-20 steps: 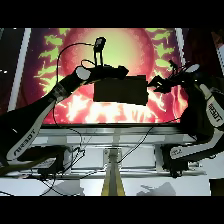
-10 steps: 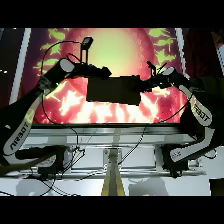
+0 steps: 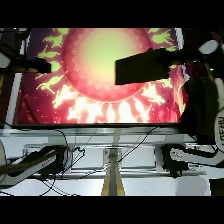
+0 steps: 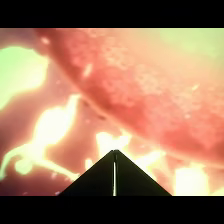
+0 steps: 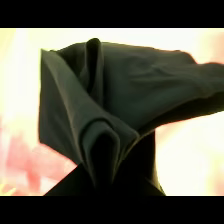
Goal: Fold the clothes and pants, and hang the long-sleeved shirts on hangers.
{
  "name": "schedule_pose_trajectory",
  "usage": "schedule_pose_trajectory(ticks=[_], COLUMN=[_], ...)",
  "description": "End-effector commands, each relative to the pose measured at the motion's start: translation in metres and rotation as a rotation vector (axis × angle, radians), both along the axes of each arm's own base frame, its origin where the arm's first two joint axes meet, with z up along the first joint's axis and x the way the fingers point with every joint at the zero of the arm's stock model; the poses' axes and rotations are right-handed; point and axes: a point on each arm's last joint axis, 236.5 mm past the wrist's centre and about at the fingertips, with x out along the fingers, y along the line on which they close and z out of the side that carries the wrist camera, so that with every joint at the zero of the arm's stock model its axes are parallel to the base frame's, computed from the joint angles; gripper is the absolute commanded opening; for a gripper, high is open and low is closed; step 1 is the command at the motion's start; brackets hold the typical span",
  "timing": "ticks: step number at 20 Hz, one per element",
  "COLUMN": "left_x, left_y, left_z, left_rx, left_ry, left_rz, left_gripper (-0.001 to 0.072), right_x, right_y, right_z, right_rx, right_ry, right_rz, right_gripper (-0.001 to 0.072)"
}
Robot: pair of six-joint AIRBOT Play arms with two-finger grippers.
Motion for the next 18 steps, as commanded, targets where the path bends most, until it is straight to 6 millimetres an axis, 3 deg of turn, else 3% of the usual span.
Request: schedule_pose_trajectory(ticks=[1, 4, 7, 9, 12, 13, 14, 15, 16, 18], left_x=[-0.032, -0.043, -0.044, -0.043, -0.043, -0.043, -0.043, -0.043, -0.043, -0.043], left_y=[0.085, 0.092, 0.085, 0.085, 0.085, 0.085, 0.085, 0.085, 0.085, 0.085], left_z=[0.046, 0.070, 0.075, 0.075, 0.074, 0.074, 0.074, 0.074, 0.074, 0.074], left_rx=[0.214, 0.227, 0.199, 0.197, 0.197, 0.197, 0.197, 0.197, 0.197, 0.197], left_ry=[-0.080, -0.136, -0.155, -0.154, -0.153, -0.153, -0.153, -0.153, -0.153, -0.153], left_rz=[0.147, 0.179, 0.174, 0.174, 0.174, 0.174, 0.174, 0.173, 0.174, 0.174], left_gripper=[0.0011, 0.0011, 0.0010, 0.0010, 0.0011, 0.0011, 0.0011, 0.0011, 0.0011, 0.0010], right_x=[-0.035, -0.104, -0.195, -0.251, -0.310, -0.321, -0.326, -0.325, -0.317, -0.275], right_y=[-0.118, -0.205, -0.281, -0.310, -0.322, -0.326, -0.329, -0.330, -0.329, -0.314], right_z=[0.063, 0.097, 0.126, 0.137, 0.124, 0.122, 0.122, 0.124, 0.126, 0.129], right_rx=[-0.133, -0.222, -0.328, -0.327, -0.285, -0.275, -0.262, -0.229, -0.204, -0.185], right_ry=[-0.051, -0.028, 0.000, 0.024, 0.147, 0.167, 0.164, 0.143, 0.118, 0.047], right_rz=[-0.341, -0.616, -0.928, -1.129, -1.285, -1.319, -1.354, -1.397, -1.390, -1.217], right_gripper=[0.0013, 0.0014, 0.0014, 0.0014, 0.0015, 0.0075, 0.0252, 0.0485, 0.0608, 0.0606])
